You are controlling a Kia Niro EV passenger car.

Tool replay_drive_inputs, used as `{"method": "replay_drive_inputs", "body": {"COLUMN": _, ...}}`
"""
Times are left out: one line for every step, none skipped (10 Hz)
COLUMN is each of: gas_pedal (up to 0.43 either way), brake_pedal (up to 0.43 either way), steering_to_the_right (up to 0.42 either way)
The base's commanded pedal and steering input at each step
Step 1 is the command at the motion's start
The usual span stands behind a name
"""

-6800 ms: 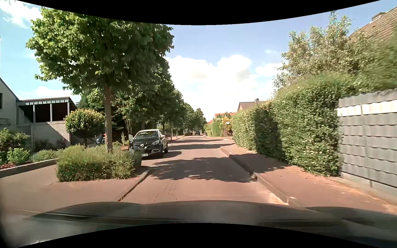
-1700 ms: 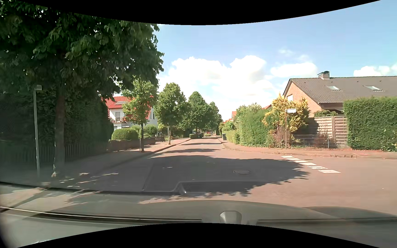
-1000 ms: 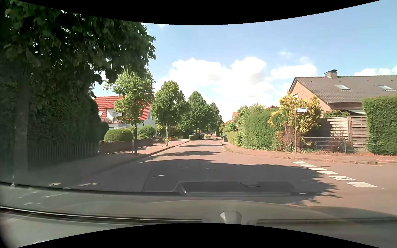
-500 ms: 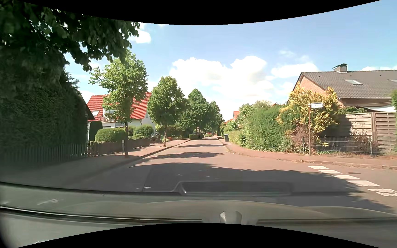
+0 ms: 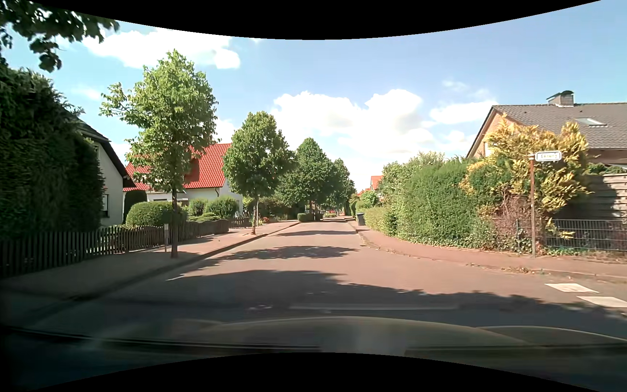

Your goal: Follow the waypoints while adhering to traffic rules and regulations

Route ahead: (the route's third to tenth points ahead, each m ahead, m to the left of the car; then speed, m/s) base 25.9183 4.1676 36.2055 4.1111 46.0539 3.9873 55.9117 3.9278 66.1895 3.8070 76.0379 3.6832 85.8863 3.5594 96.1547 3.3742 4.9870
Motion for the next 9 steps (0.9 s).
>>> {"method": "replay_drive_inputs", "body": {"gas_pedal": 0.409, "brake_pedal": 0.006, "steering_to_the_right": -0.014}}
{"method": "replay_drive_inputs", "body": {"gas_pedal": 0.409, "brake_pedal": 0.006, "steering_to_the_right": -0.016}}
{"method": "replay_drive_inputs", "body": {"gas_pedal": 0.409, "brake_pedal": 0.006, "steering_to_the_right": -0.016}}
{"method": "replay_drive_inputs", "body": {"gas_pedal": 0.409, "brake_pedal": 0.006, "steering_to_the_right": -0.015}}
{"method": "replay_drive_inputs", "body": {"gas_pedal": 0.390, "brake_pedal": 0.006, "steering_to_the_right": -0.012}}
{"method": "replay_drive_inputs", "body": {"gas_pedal": 0.378, "brake_pedal": 0.006, "steering_to_the_right": -0.006}}
{"method": "replay_drive_inputs", "body": {"gas_pedal": 0.378, "brake_pedal": 0.006, "steering_to_the_right": 0.001}}
{"method": "replay_drive_inputs", "body": {"gas_pedal": 0.378, "brake_pedal": 0.006, "steering_to_the_right": 0.002}}
{"method": "replay_drive_inputs", "body": {"gas_pedal": 0.378, "brake_pedal": 0.006, "steering_to_the_right": 0.001}}
